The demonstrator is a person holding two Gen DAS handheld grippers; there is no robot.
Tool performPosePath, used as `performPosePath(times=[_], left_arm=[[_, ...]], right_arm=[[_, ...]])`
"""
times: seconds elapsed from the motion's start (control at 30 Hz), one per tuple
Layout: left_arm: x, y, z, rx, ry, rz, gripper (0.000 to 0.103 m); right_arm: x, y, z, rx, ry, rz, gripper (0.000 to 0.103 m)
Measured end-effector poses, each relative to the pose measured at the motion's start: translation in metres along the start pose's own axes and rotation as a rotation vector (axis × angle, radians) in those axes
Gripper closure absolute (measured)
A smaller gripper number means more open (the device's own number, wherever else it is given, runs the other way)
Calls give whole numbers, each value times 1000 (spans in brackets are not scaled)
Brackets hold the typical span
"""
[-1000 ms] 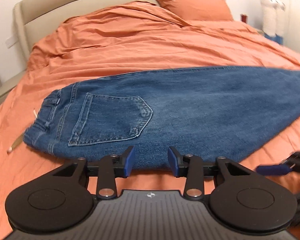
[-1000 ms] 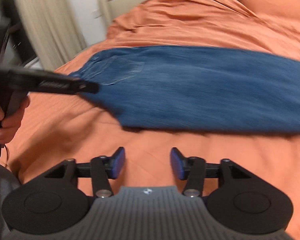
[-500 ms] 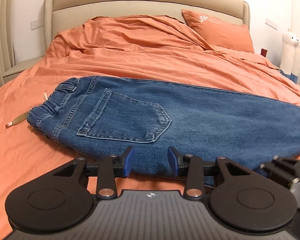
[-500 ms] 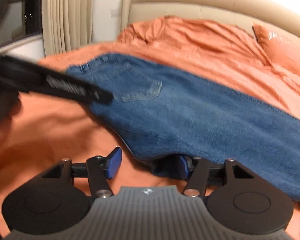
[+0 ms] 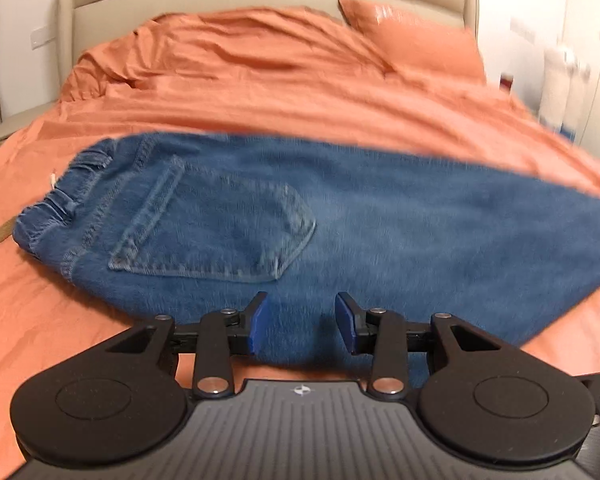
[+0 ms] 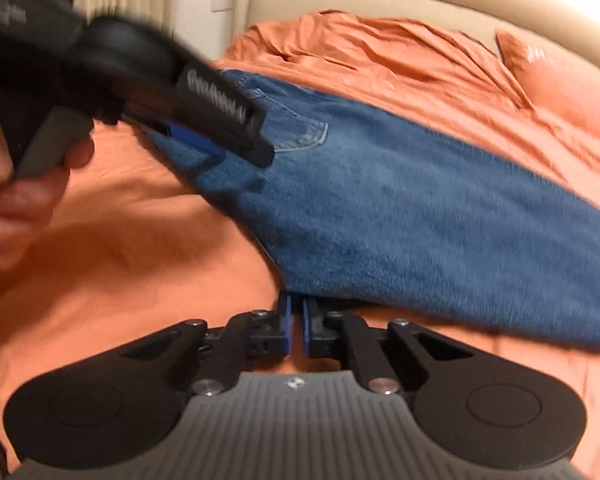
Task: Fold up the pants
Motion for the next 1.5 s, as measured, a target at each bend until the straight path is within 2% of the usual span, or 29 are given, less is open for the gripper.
performPosePath(times=[0.07,0.13,0.23,0.33,0.4,0.5,0.57,0.63,0.73,0.83,0.87,1.0,1.13,1.3,1.4,1.47,1.5], left_arm=[[-6,2,-11,25,37,-23,58],[-9,5,-17,36,46,-23,58],[-9,8,-25,53,54,-37,58],[-7,13,-24,82,45,-16,58],[1,12,-12,103,13,4,60],[19,-7,4,70,-13,-37,60],[33,-27,7,40,-10,-76,60],[50,-53,7,-3,-7,-121,60],[77,-94,0,-64,-10,-187,59],[98,-133,-17,-128,1,-226,59],[103,-146,-24,-147,3,-239,60],[113,-194,-60,-200,28,-288,60],[110,-229,-107,-245,80,-313,60],[106,-270,-153,-289,109,-385,60],[107,-292,-179,-292,116,-434,59],[110,-302,-193,-284,116,-457,60],[112,-307,-200,-278,115,-466,60]], right_arm=[[-2,4,6,30,16,-14,103],[-4,3,13,9,14,-5,103],[-3,-15,28,4,19,-71,103],[-5,-51,50,-38,13,-140,103],[-11,-88,67,-79,20,-211,103],[-31,-157,99,-140,37,-363,102],[-45,-207,121,-182,40,-462,86],[-57,-259,144,-233,24,-557,75],[-73,-337,174,-275,-11,-739,67],[-90,-412,194,-289,-71,-955,49],[-96,-435,197,-283,-89,-1024,46],[-125,-509,192,-271,-114,-1237,46],[-154,-554,169,-282,-88,-1369,48],[-177,-594,144,-259,-82,-1456,62],[-179,-599,134,-237,-80,-1459,72],[-181,-606,129,-223,-81,-1471,84],[-182,-606,129,-216,-80,-1481,87]])
Point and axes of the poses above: each gripper's, at about its wrist camera, not at the fingertips, and z roughly against the way its jaws point, y to its left, x to its top, the point moved 10 cm from there along -z, roughly the way its jaws point, and after that the axes turned 7 degrees about -x, right-handed, at the moved point
